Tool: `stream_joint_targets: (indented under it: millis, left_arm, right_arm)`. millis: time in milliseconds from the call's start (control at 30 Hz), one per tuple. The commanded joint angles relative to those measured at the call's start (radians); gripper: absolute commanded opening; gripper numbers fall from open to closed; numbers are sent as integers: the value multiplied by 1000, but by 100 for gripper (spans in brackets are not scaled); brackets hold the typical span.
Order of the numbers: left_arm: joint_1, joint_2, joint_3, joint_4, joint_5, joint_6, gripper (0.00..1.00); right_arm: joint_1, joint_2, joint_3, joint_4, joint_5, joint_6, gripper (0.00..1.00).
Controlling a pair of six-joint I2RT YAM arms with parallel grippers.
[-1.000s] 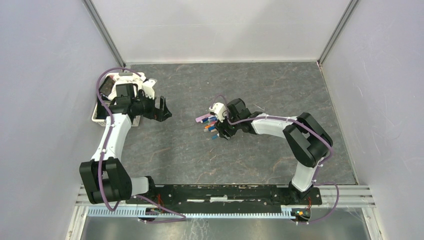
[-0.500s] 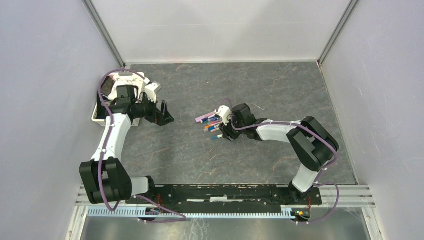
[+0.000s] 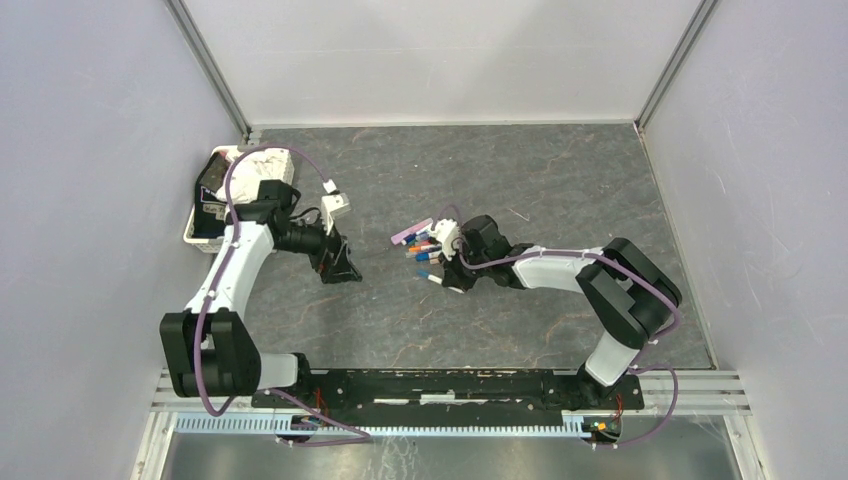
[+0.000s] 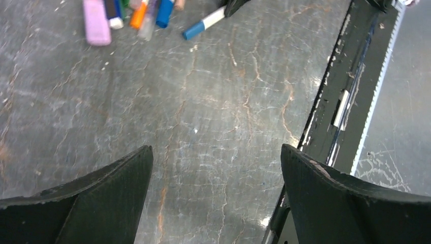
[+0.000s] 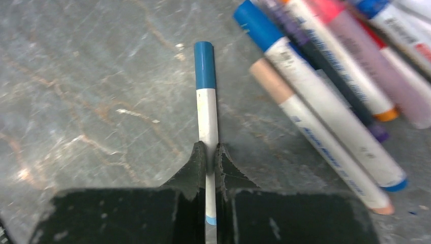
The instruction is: Open the pen caps
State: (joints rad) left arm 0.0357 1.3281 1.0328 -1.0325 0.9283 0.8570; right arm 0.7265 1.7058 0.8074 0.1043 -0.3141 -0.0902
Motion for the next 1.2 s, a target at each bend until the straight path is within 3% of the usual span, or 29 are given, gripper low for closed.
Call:
stream_joint_targets:
  millis: [0,300,500,733,900,1167]
  left_arm:
    - [-66,-47,-9,-64,78,173,100]
    - [-216,-59,-62,-57,15,241,100]
    - [-315,-66,-100,81,4,155,98]
    - [-340,-85,-125,159,-43,165,97]
    - [-355,-95,-148,163,-43,212,90]
    - [-382,-67,-143,182,-9,214,68]
  right_arm:
    - [28,-50,24,-102,-132,26,0]
    - [32,-78,135,-155,-370,53,0]
    - [33,-75,171,-148,-445,78,0]
    - [37,-49,213,-176,-575,87,0]
    - [41,-37,232,-195,-614,86,0]
    - [46,10,278,-228,-655,71,0]
